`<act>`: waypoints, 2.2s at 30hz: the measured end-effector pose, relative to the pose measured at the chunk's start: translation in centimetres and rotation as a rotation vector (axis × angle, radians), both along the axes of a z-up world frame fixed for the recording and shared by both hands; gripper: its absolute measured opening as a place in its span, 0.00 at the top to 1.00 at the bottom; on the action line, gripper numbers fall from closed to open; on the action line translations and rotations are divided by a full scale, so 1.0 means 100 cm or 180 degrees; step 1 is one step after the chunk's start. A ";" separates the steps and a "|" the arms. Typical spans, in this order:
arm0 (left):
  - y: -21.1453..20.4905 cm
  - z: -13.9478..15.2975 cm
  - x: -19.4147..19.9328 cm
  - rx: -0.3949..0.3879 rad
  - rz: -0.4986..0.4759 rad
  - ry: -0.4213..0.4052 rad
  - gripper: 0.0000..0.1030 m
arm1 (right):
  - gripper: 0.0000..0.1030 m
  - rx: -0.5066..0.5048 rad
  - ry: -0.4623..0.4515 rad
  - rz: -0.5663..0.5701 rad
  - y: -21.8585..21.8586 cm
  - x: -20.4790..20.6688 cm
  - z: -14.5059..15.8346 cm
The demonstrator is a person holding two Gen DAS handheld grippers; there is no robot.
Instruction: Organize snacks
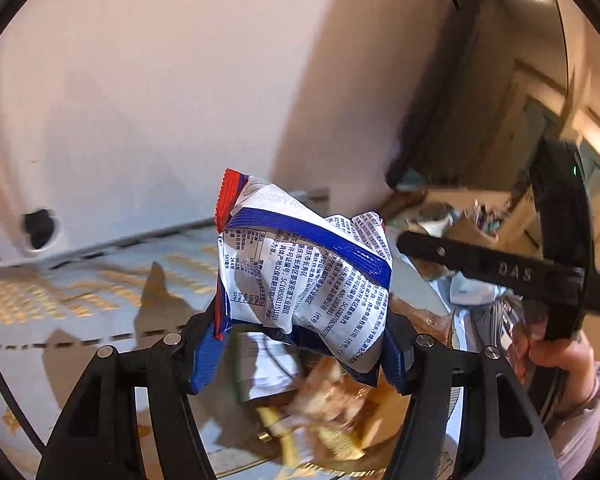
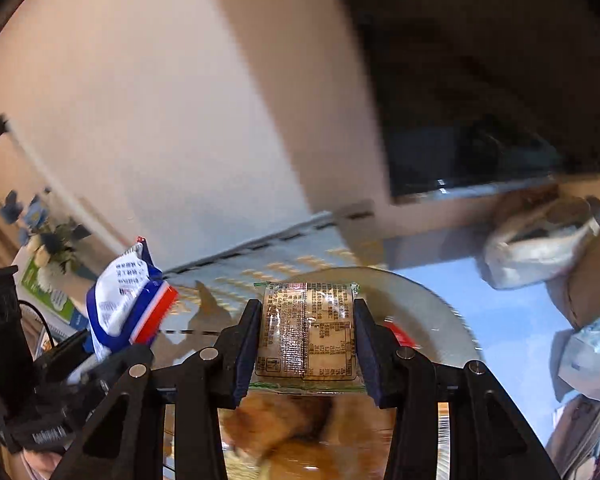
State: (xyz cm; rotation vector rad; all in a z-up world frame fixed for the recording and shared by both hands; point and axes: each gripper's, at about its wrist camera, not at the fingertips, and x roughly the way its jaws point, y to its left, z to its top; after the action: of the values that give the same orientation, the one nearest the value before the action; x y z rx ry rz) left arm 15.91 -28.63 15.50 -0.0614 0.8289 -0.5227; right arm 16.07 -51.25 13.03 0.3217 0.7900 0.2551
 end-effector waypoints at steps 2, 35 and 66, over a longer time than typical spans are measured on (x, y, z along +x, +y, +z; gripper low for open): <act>-0.017 -0.011 0.007 0.0105 -0.0073 0.0134 0.32 | 0.57 0.0021 0.0116 -0.0003 -0.010 0.005 -0.008; 0.011 0.001 -0.052 0.0976 0.0737 -0.0270 0.13 | 0.13 -0.0264 -0.0353 -0.0013 0.034 -0.093 0.010; -0.026 -0.081 -0.111 0.1121 0.1385 -0.0263 0.13 | 0.10 -0.0833 -0.0628 -0.0014 0.030 -0.161 -0.087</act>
State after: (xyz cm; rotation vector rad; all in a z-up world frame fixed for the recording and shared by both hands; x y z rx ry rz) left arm 4.77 -31.19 7.41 0.1021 0.7874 0.0332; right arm -0.04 -48.21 4.28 0.0500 0.6188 0.1736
